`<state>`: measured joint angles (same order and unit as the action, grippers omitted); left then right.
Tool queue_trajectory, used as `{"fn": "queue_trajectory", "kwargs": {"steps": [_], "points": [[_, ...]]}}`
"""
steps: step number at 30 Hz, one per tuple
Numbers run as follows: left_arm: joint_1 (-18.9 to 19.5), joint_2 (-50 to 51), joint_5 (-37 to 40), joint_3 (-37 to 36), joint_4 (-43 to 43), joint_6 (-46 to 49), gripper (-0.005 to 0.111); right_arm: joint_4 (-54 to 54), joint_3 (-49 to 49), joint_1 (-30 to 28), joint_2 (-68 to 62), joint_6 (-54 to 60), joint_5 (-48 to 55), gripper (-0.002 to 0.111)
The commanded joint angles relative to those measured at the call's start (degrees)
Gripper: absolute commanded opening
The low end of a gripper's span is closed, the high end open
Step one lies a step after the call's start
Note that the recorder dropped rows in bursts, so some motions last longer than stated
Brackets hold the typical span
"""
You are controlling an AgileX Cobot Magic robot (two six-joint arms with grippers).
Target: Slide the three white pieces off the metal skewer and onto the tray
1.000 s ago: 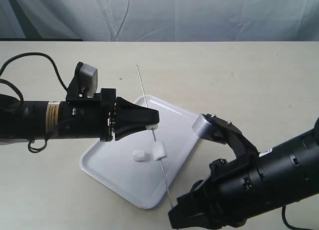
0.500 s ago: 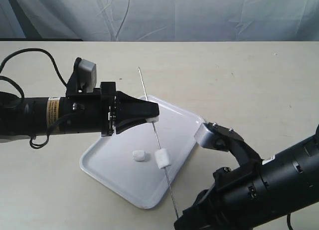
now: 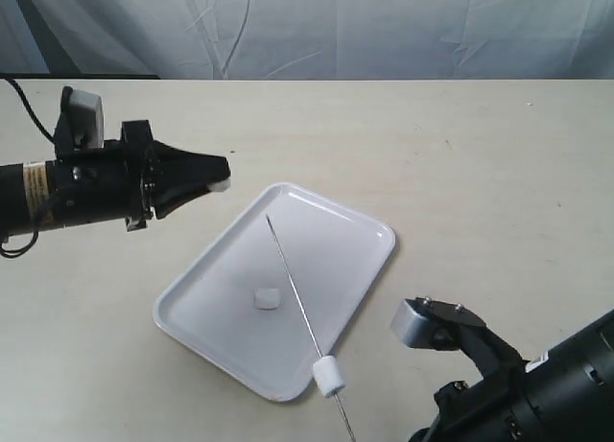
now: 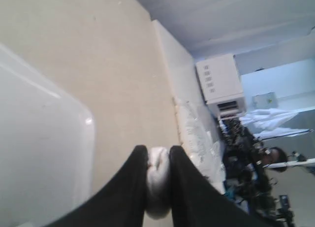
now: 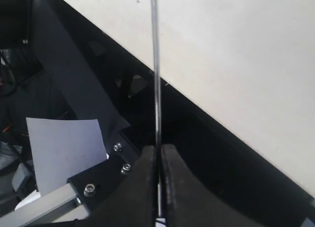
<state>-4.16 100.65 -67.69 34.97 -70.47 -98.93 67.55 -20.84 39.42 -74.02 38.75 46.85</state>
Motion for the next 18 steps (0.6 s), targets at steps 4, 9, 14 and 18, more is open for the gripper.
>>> {"fn": "queue_trajectory", "kwargs": {"steps": [4, 9, 14, 18], "points": [[-3.9, 0.0, 14.1, 0.1, -14.6, 0.5, 0.024, 5.6, 0.0, 0.0, 0.4, 1.9, -4.2, -0.001], [-8.2, 0.3, 20.9, 0.1, -14.1, 0.5, 0.038, 7.9, -1.7, 0.0, 0.4, 2.0, -5.6, -0.001], [-9.7, 0.8, 16.7, 0.1, -11.1, 0.2, 0.037, 8.6, -3.0, 0.0, 0.4, 2.0, -5.8, -0.001], [-7.7, 0.7, 3.1, 0.4, -7.6, 0.2, 0.037, 8.6, -3.2, 0.0, 0.4, 2.7, -7.8, -0.001]]}}
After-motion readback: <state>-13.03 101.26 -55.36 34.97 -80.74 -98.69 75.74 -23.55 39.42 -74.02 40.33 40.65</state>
